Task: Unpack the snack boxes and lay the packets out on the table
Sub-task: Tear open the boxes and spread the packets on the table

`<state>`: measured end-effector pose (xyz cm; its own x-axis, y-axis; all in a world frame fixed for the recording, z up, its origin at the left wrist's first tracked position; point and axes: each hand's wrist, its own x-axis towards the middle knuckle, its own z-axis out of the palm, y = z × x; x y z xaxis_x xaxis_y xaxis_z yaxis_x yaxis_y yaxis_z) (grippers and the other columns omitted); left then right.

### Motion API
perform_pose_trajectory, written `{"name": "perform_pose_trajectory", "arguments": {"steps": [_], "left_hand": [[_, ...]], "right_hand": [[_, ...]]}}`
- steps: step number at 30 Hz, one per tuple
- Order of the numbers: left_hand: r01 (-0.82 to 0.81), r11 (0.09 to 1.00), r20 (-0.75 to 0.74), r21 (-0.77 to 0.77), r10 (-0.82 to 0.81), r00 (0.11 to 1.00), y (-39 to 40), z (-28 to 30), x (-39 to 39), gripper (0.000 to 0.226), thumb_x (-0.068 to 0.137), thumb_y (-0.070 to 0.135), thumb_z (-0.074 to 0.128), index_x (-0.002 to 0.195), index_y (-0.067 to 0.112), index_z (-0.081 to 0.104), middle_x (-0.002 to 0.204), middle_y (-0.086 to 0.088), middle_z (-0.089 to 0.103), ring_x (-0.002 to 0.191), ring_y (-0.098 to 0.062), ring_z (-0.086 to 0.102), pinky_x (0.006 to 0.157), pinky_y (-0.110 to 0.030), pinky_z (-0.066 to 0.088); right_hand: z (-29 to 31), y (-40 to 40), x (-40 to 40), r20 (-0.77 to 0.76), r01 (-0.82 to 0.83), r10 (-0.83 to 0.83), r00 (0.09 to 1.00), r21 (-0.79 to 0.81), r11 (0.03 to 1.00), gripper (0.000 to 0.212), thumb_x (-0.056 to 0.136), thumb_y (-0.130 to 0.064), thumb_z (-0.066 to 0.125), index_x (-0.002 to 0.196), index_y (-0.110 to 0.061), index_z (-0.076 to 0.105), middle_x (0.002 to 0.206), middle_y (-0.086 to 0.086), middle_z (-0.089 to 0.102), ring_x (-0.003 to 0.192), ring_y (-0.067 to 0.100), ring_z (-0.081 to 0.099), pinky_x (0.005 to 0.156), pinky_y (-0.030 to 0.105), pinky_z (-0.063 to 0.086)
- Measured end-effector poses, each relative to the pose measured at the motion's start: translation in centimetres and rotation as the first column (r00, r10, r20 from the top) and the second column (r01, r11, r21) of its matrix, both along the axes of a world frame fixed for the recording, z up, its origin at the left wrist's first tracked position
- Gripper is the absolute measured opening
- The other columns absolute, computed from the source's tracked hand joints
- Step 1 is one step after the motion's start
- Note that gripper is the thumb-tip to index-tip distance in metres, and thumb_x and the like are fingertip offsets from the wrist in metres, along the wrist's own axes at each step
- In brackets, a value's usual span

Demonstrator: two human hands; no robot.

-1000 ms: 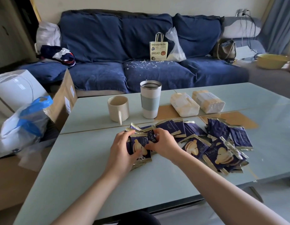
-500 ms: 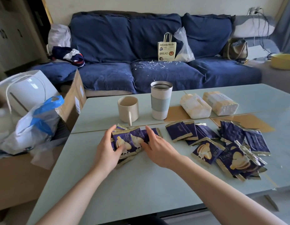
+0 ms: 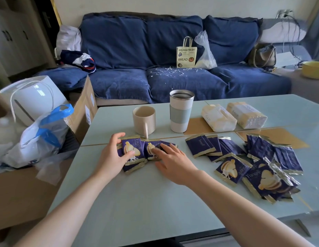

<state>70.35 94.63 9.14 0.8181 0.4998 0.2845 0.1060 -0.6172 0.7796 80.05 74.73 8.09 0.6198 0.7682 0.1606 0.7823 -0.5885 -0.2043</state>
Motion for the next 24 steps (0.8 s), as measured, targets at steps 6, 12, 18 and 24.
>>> {"name": "perform_pose_trajectory", "arguments": {"steps": [6, 12, 18, 24], "left_hand": [[0.007, 0.910, -0.076, 0.414, 0.028, 0.997, -0.4, -1.0, -1.1, 0.051, 0.094, 0.035, 0.059, 0.140, 0.016, 0.051, 0.161, -0.006, 0.017, 0.141, -0.028, 0.023, 0.112, -0.042, 0.027], [0.212, 0.854, -0.295, 0.475, -0.072, 0.953, -1.3, -1.7, -1.6, 0.090, 0.077, 0.071, 0.022, 0.146, 0.017, 0.044, 0.157, 0.000, 0.031, 0.148, -0.025, 0.018, 0.119, -0.035, 0.016], [0.315, 0.805, -0.421, 0.503, -0.090, 0.902, -3.5, -2.0, -0.2, 0.064, 0.092, 0.062, 0.021, 0.151, 0.037, 0.028, 0.162, 0.015, 0.012, 0.147, -0.036, 0.011, 0.117, -0.046, 0.015], [0.322, 0.853, -0.310, 0.411, -0.202, 0.929, -4.9, -1.7, 1.1, 0.081, 0.083, 0.067, 0.025, 0.150, 0.021, 0.031, 0.160, 0.002, 0.021, 0.144, -0.025, 0.028, 0.114, -0.039, 0.028]], "right_hand": [[-0.1, -0.9, 0.0, 0.018, 0.050, -0.051, 0.999, 0.043, 0.998, 0.044, 0.099, -0.031, 0.044, 0.141, -0.020, 0.044, 0.144, 0.007, 0.043, 0.131, 0.033, 0.038, 0.111, 0.040, 0.031], [0.0, -1.2, -0.3, 0.009, 0.040, -0.040, 0.999, 0.026, 0.999, 0.047, 0.099, -0.031, 0.045, 0.143, -0.014, 0.040, 0.144, 0.006, 0.044, 0.130, 0.030, 0.039, 0.111, 0.036, 0.031], [0.0, -1.8, -0.5, 0.031, 0.122, -0.121, 0.992, -0.029, 0.992, 0.051, 0.099, -0.038, 0.043, 0.144, -0.018, 0.035, 0.143, 0.002, 0.044, 0.131, 0.029, 0.042, 0.106, 0.043, 0.037], [0.8, -3.9, -0.3, -0.020, 0.091, -0.090, 0.996, 0.006, 0.996, 0.053, 0.099, -0.030, 0.046, 0.147, -0.012, 0.034, 0.150, 0.007, 0.037, 0.136, 0.029, 0.036, 0.112, 0.036, 0.032]]}}
